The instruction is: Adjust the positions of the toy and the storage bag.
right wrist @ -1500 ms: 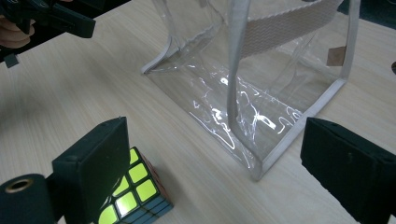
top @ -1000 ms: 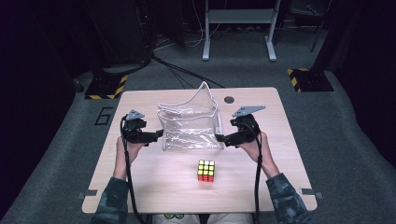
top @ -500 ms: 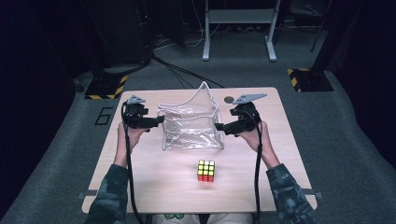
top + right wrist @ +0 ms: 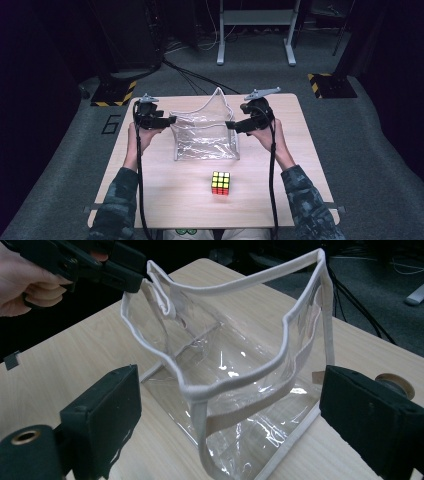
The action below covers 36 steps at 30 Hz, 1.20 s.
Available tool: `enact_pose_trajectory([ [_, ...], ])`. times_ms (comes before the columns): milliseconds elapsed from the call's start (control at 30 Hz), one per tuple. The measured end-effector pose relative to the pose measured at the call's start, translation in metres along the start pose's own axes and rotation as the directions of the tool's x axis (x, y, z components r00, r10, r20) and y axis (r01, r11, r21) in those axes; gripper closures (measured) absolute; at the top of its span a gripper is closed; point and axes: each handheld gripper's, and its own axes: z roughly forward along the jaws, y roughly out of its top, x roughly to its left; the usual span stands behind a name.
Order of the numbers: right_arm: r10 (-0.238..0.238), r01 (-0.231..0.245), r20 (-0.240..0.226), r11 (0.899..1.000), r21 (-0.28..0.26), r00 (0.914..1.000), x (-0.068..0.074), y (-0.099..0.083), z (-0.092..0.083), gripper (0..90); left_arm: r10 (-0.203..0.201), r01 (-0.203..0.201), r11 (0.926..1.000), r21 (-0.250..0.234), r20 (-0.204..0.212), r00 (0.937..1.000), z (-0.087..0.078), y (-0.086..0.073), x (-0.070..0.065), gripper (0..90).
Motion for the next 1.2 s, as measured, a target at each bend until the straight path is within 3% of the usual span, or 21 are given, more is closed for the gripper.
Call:
enact_pose_trajectory([
  [233,-0.008,0.007,0.022,0.999,0.039,0.9997,-0.002,0.015,0.017,12.5,0.017,-0.017,0.9996,0.021,0.014,0.9998,0.009,0.001,-0.001,46.5],
  [333,0.006,-0.009,0.039,0.998,0.070,0.9992,-0.004,0.021,0.030,16.0,0.043,-0.043,0.9982,0.041,0.003,0.9991,0.009,0.002,-0.003,53.2],
  [433,0.004,-0.009,0.055,0.995,0.098,0.9985,-0.009,0.027,0.043,28.0,0.050,-0.050,0.9967,0.065,-0.010,0.9987,0.009,0.003,-0.004,59.4],
  [533,0.031,-0.039,0.064,0.992,0.117,0.9975,-0.012,0.031,0.052,40.8,0.050,-0.050,0.9963,0.070,-0.011,0.9987,0.008,0.002,-0.002,66.9],
  [633,0.035,-0.046,0.086,0.990,0.135,0.9957,-0.012,0.030,0.057,60.1,0.058,-0.056,0.9961,0.068,-0.020,0.9981,0.008,-0.001,-0.003,69.4],
  [667,0.019,-0.033,0.103,0.991,0.129,0.9945,-0.013,0.029,0.058,65.7,0.062,-0.060,0.9956,0.072,-0.022,0.9979,0.007,-0.001,-0.003,69.9],
  [800,0.054,-0.069,0.165,0.994,0.086,0.9848,-0.017,0.024,0.051,86.2,0.065,-0.062,0.9965,0.055,-0.054,0.9964,0.006,-0.004,-0.006,72.5],
  [867,0.059,-0.073,0.189,0.995,0.069,0.9803,-0.020,0.021,0.045,87.9,0.075,-0.071,0.9965,0.043,-0.087,0.9934,0.004,-0.005,-0.007,78.6],
  [933,0.059,-0.072,0.208,0.996,0.058,0.9764,-0.023,0.018,0.040,88.3,0.057,-0.055,0.9981,0.029,-0.076,0.9955,0.002,-0.005,-0.006,83.1],
  [1200,0.092,-0.098,0.245,0.995,0.014,0.9652,-0.030,0.006,0.028,88.6,0.108,-0.104,0.9935,0.046,-0.094,0.9897,-0.004,-0.004,-0.013,85.6],
])
